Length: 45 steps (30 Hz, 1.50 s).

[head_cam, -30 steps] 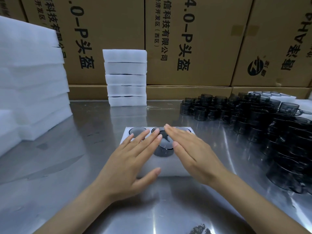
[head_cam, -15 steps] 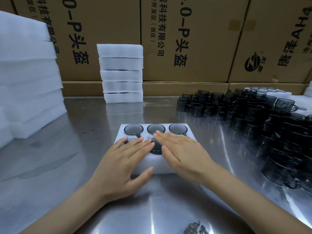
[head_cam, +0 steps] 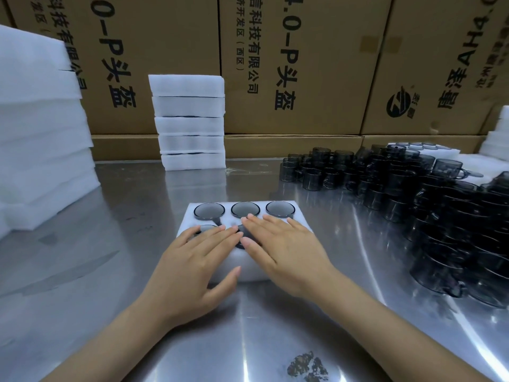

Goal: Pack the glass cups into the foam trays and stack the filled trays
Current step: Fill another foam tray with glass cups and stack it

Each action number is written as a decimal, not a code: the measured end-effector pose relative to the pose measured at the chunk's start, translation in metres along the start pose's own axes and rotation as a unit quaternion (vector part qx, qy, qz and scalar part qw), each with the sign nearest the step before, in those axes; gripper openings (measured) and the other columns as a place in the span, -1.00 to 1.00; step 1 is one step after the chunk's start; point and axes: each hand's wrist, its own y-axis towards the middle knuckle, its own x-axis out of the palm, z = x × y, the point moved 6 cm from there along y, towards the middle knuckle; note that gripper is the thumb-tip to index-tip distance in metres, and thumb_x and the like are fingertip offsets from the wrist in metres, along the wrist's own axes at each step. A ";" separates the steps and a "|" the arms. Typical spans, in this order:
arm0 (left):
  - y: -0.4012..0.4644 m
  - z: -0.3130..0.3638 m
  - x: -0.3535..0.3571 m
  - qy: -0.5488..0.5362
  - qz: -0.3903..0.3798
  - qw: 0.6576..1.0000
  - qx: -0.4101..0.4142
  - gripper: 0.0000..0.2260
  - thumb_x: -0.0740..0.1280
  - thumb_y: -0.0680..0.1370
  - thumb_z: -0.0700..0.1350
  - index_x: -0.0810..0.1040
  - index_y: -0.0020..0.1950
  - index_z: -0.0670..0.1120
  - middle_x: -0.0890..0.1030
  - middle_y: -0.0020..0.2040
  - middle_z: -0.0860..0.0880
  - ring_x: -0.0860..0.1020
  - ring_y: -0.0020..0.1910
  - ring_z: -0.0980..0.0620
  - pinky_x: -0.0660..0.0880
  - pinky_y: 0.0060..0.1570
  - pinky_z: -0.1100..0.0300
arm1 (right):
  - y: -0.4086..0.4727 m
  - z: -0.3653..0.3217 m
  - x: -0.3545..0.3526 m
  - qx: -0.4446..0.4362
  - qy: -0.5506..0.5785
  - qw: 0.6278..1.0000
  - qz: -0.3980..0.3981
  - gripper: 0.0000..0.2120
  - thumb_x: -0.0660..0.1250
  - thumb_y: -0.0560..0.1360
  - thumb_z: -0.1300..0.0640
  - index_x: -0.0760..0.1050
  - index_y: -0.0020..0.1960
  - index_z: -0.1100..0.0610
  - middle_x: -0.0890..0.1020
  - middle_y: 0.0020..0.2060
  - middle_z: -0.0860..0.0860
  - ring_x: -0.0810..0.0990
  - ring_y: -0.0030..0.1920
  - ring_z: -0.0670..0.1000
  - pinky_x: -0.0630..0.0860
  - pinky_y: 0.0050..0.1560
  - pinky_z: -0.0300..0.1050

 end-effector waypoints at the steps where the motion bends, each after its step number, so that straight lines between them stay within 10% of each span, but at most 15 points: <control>1: 0.000 0.000 -0.001 0.001 0.003 1.000 0.003 -0.55 0.12 0.55 0.11 0.57 0.25 -0.12 0.56 0.26 0.01 0.54 0.24 0.01 0.32 0.25 0.07 | 0.000 0.002 -0.004 0.009 0.034 0.999 0.022 -0.50 -0.11 0.60 -0.21 0.20 0.48 -0.11 0.28 0.46 -0.18 0.14 0.47 -0.14 0.07 0.43 -0.08; 4: 0.000 0.000 -0.003 0.000 0.007 1.000 0.011 -0.49 -0.02 0.61 0.13 0.55 0.28 -0.13 0.55 0.28 0.00 0.54 0.23 0.01 0.30 0.25 0.10 | -0.001 0.024 -0.024 0.073 0.178 0.974 0.115 -0.57 -0.01 0.60 -0.17 0.37 0.38 -0.08 0.47 0.32 -0.15 0.34 0.36 -0.10 0.29 0.31 -0.06; 8: -0.002 0.001 -0.006 -0.007 0.017 1.000 0.022 -0.50 -0.02 0.62 0.11 0.51 0.32 -0.14 0.51 0.32 0.00 0.53 0.24 0.01 0.32 0.25 0.10 | -0.008 0.090 -0.050 0.223 0.077 0.949 0.210 -0.59 0.11 0.60 -0.01 0.34 0.42 0.07 0.43 0.37 -0.02 0.30 0.40 0.00 0.15 0.42 0.01; 14: -0.002 0.000 -0.006 -0.017 0.027 0.999 0.026 -0.54 0.02 0.60 0.09 0.56 0.27 -0.11 0.55 0.27 0.02 0.55 0.22 0.00 0.35 0.23 0.07 | -0.041 0.162 -0.063 0.447 -0.067 0.878 0.159 -0.54 0.21 0.54 -0.02 0.31 0.40 0.10 0.08 0.51 0.19 -0.07 0.50 0.23 -0.20 0.43 0.27; 21: 0.000 0.000 -0.007 -0.024 0.039 0.999 0.026 -0.52 0.00 0.62 0.10 0.58 0.24 -0.11 0.58 0.23 0.03 0.54 0.20 0.03 0.33 0.23 0.14 | -0.069 0.195 -0.076 0.546 -0.092 0.820 0.146 -0.56 0.24 0.51 -0.03 0.35 0.33 0.13 0.19 0.42 0.23 0.09 0.43 0.25 -0.14 0.44 0.18; 34: 0.000 -0.001 -0.007 -0.031 0.033 0.999 0.020 -0.57 0.05 0.60 0.08 0.58 0.24 -0.10 0.58 0.22 0.04 0.55 0.19 0.02 0.34 0.23 0.16 | -0.073 0.194 -0.096 0.484 -0.045 0.824 0.289 -0.55 0.35 0.45 0.27 0.42 0.31 0.06 0.44 0.17 0.22 0.49 0.04 0.19 0.16 0.22 0.01; 39: -0.001 -0.001 -0.007 -0.034 0.025 0.999 0.009 -0.55 0.02 0.61 0.10 0.58 0.25 -0.08 0.58 0.22 0.05 0.56 0.19 0.03 0.35 0.22 0.15 | -0.044 0.143 -0.103 0.270 0.064 0.873 0.401 -0.63 0.38 0.47 0.24 0.48 0.25 0.02 0.54 -0.09 -0.01 0.51 0.02 0.09 0.28 0.16 0.01; 45: -0.001 0.000 -0.009 -0.032 0.014 0.999 0.011 -0.53 0.00 0.61 0.11 0.58 0.25 -0.09 0.59 0.22 0.06 0.56 0.19 0.04 0.33 0.23 0.19 | -0.014 0.069 -0.079 0.019 0.193 0.924 0.330 -0.46 0.41 0.43 0.29 0.39 0.35 0.03 0.48 -0.19 -0.16 0.48 -0.13 -0.13 0.42 -0.04 -0.26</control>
